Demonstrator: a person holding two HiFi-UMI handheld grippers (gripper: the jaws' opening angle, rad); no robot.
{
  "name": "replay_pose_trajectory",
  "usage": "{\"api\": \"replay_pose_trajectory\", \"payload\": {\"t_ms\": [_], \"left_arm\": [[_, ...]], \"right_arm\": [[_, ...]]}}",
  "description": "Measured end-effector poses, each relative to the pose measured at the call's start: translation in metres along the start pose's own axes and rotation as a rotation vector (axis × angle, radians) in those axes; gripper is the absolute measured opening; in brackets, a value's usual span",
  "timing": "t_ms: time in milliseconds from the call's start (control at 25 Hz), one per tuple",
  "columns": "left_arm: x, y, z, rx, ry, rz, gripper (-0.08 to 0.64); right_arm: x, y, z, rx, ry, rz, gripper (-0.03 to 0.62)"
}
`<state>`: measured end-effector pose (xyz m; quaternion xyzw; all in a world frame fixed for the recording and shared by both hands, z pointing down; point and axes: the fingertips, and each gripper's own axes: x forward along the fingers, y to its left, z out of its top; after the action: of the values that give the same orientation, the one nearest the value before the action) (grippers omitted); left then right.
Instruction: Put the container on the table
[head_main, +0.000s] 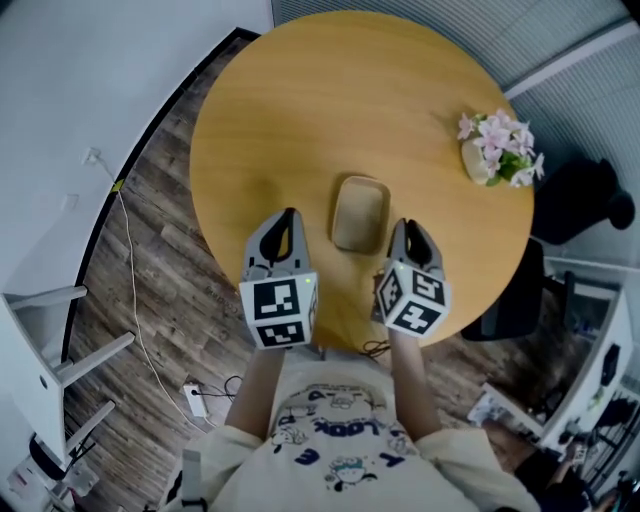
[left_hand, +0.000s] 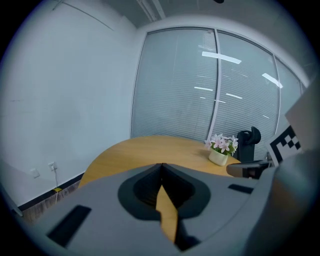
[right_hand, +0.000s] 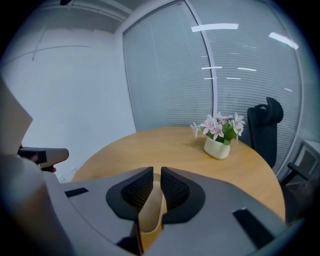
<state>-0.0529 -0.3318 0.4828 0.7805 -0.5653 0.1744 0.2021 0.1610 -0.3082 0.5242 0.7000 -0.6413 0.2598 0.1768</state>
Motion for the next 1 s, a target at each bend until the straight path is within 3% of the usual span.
{"api": "replay_pose_trajectory", "payload": {"t_ms": [480, 1000], "left_arm": [[-0.045, -0.017, 0.067, 0.022, -0.184, 0.048, 0.003], [-0.081, -0.032, 0.098, 0.034, -0.291, 0.071, 0.003]], "right_arm": [[-0.053, 0.006, 0.088, -0.071, -0.242, 0.101, 0.045], [-0.093, 0.007, 0.127, -0.076, -0.393, 0.152, 0.044]]}}
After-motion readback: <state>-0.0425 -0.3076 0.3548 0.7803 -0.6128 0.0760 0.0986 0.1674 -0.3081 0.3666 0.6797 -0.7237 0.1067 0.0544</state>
